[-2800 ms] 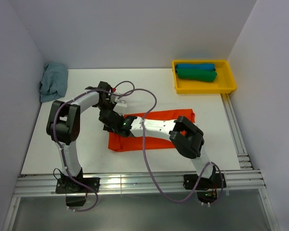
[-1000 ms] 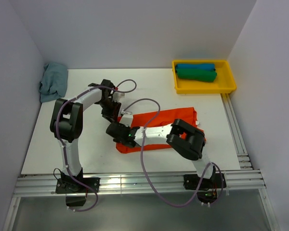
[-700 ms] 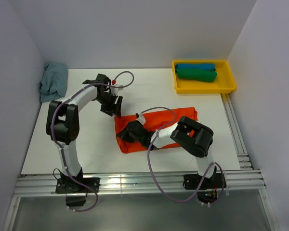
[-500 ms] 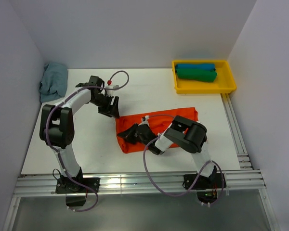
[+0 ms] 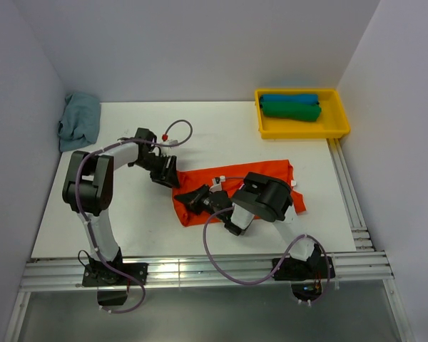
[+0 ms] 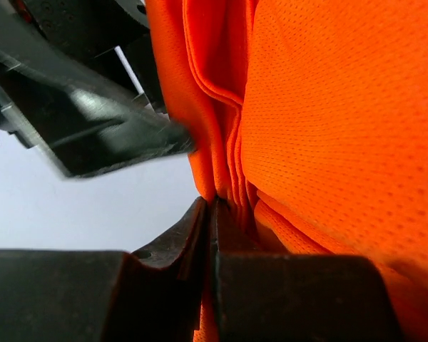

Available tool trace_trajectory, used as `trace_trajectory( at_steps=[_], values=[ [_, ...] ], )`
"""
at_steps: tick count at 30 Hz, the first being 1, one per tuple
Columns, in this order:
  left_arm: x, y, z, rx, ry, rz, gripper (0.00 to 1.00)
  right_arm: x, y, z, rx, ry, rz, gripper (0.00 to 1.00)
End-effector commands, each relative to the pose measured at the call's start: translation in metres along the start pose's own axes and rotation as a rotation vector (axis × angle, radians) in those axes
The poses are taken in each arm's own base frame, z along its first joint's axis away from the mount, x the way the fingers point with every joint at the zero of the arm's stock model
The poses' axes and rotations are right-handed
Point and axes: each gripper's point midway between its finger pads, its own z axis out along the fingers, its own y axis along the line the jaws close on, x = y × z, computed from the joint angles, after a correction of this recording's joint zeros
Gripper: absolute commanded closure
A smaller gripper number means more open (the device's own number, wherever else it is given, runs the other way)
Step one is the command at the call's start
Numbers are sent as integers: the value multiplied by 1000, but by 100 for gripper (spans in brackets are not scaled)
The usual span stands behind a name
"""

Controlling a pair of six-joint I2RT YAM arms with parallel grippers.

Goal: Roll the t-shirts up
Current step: Roll the tshirt

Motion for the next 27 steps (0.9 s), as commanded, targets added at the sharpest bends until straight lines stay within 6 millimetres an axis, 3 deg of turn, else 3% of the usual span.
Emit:
trace_trajectory(
  at_steps=[1, 2, 5, 6, 7, 9, 11, 12, 15, 21, 27],
  values=[
    [-7, 8, 12, -11, -21, 10, 47, -4, -29, -4, 93, -6, 63, 95],
    [-9, 10, 13, -29, -22, 6, 49, -4, -30, -3, 98, -3, 61, 95],
    [-10, 14, 14, -75, -10, 12, 67, -4, -34, 1, 137, -5, 28, 93],
    [-8, 14, 14, -92, 3, 10, 79, 0, -27, 1, 136, 19, -7, 89],
    [-9, 13, 13, -102, 6, 15, 88, -1, -40, 1, 208, 14, -31, 86],
    [-8, 14, 10, -137, 17, 19, 100, -3, -46, -3, 298, 10, -120, 75],
    [-10, 13, 7, -156, 19, 39, 100, -9, -38, -1, 332, -19, -191, 66],
    [-8, 14, 6, -176, 31, 46, 100, -12, -45, -10, 414, -19, -255, 59],
    [-7, 15, 4, -205, 40, 60, 100, -19, -25, -13, 471, -67, -373, 53],
    [-6, 18, 4, -242, 61, 58, 100, -25, -3, -27, 632, -121, -560, 53],
    [-5, 22, 2, -278, 78, 51, 100, -8, 20, -38, 673, -125, -680, 52]
  ],
)
